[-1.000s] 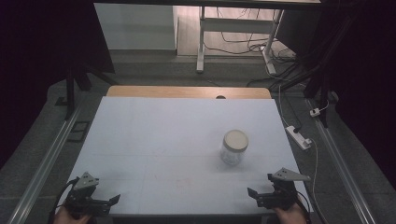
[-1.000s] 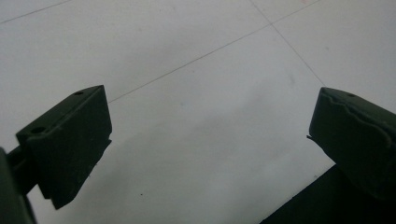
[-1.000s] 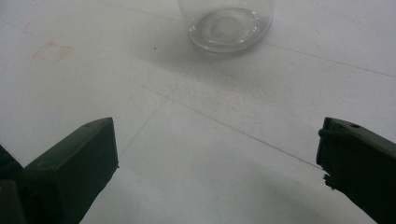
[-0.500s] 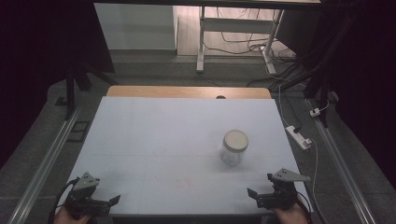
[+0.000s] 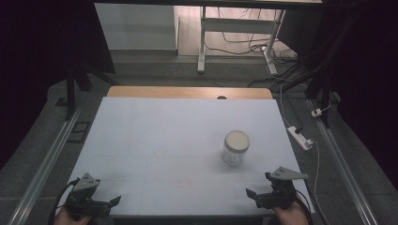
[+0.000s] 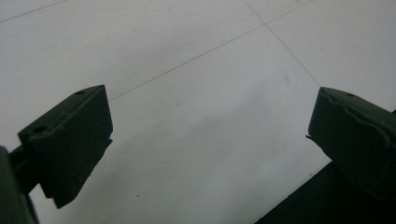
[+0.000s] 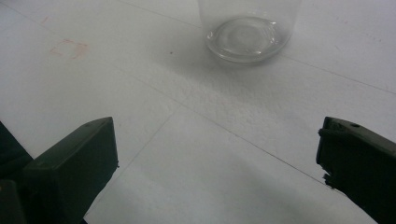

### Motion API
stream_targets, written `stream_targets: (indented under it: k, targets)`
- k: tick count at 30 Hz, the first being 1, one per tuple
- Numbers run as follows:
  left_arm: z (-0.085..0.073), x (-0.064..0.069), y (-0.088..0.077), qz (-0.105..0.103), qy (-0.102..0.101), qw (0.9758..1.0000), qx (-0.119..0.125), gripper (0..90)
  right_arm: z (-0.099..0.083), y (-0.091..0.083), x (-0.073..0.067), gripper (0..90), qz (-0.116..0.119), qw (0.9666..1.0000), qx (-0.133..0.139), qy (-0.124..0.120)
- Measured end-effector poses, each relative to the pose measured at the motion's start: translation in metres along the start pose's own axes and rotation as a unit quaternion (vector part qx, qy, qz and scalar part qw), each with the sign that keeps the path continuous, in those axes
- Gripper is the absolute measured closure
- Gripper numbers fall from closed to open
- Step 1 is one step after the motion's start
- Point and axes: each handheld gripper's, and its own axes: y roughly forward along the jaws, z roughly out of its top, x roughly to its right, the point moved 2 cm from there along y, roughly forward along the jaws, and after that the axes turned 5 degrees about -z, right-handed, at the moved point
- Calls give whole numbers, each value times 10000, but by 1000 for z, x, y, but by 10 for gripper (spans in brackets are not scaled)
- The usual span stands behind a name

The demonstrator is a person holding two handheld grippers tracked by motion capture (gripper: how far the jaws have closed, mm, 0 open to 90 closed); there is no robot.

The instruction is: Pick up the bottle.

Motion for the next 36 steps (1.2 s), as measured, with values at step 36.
stream_targets:
  k: [36]
  targets:
    - [0, -1, 1, -51, -20, 10000, -50, 15, 24, 37, -6, 0, 153, 9995, 103, -260]
